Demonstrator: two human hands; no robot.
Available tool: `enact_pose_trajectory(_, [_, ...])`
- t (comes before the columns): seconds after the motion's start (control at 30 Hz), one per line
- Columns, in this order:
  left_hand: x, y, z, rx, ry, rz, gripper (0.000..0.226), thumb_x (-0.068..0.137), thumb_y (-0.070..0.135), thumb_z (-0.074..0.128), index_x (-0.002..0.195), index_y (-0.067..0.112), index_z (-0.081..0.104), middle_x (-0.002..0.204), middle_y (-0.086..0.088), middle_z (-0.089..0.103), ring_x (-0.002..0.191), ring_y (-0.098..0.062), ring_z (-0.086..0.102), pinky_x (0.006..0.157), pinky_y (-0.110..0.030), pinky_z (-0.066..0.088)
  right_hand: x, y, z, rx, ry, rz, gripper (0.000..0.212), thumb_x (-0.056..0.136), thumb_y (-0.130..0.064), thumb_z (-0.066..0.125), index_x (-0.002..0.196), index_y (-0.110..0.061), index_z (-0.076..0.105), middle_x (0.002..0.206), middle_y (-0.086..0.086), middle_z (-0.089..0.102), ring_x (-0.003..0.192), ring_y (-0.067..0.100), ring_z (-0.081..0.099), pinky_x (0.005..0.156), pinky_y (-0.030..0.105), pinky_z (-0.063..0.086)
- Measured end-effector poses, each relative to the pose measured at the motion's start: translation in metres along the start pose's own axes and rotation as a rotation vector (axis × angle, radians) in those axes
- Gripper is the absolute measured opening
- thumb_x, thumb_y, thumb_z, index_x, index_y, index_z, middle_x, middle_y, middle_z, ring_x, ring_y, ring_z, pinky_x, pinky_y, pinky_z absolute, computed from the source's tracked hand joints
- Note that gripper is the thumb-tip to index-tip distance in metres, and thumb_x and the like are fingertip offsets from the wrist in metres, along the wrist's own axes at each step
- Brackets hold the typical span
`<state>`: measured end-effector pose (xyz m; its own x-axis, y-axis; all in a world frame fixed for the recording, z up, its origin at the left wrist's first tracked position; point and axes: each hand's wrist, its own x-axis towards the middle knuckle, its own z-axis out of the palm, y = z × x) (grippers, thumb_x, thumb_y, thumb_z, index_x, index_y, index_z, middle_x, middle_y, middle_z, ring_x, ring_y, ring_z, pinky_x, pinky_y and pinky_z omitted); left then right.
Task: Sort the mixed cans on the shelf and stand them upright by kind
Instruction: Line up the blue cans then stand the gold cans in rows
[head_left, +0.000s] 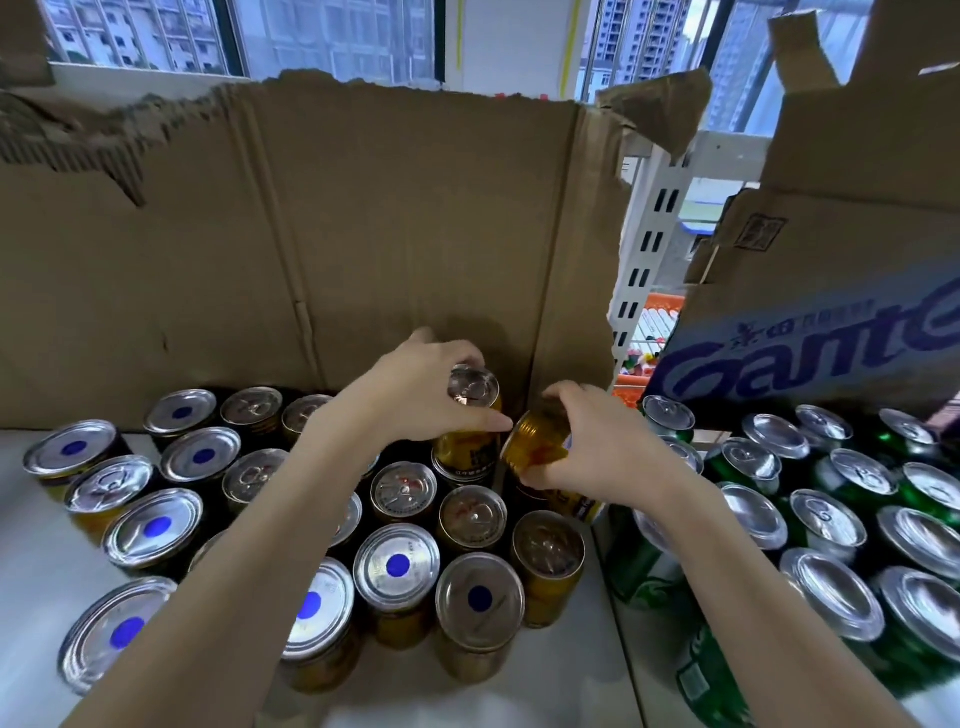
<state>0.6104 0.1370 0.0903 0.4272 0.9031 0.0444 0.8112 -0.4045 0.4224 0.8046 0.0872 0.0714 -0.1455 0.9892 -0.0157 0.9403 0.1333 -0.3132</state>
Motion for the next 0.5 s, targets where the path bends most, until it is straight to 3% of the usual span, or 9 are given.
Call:
enact_pose_trajectory(0.13, [0.002,0.005,-0.002,0.077,0.071,0.070,0.058,0.068,0.058,0.070,0.116,0.028,0.058,0.107,0.003,0.058,0.103,-0.020,0.053,0.080,-0.029,0.042,-0.002,0.008,-0.012,0.091,0.057,-0.018,0.100,0.068,-0.051,0.075,0.146,-0.025,0.018,0.136,0.001,0.035,0.122,0.018,0.039,0.097,0.028,0.038])
enact_pose_trajectory(0.23, [0.004,0.012,-0.002,0.100,0.123,0.062,0.075,0.070,0.051,0.073,0.133,0.022,0.047,0.122,0.000,0.058,0.113,-0.023,0.052,0.093,-0.033,0.040,-0.001,0.013,-0.022,0.122,0.054,-0.049,0.095,0.072,-0.048,0.072,0.148,-0.029,0.018,0.134,0.000,0.036,0.118,0.015,0.038,0.092,0.023,0.035])
enact_pose_trajectory(0.37, [0.015,0.017,0.002,0.058,0.164,0.081,0.076,0.071,0.047,0.075,0.134,0.018,0.044,0.119,-0.003,0.060,0.108,-0.024,0.056,0.087,-0.030,0.041,0.002,0.018,-0.030,0.165,0.061,-0.062,0.076,0.073,-0.044,0.072,0.137,-0.031,0.034,0.119,-0.005,0.047,0.107,0.012,0.047,0.086,0.024,0.044])
enact_pose_trajectory(0.5, [0.033,0.024,-0.002,0.146,0.127,0.162,0.060,0.073,0.044,0.073,0.124,0.021,0.051,0.111,0.002,0.062,0.104,-0.020,0.056,0.075,-0.027,0.034,0.008,0.031,-0.030,0.279,0.140,-0.046,0.074,0.067,-0.035,0.078,0.126,-0.030,0.033,0.114,-0.007,0.051,0.104,0.013,0.053,0.082,0.023,0.045])
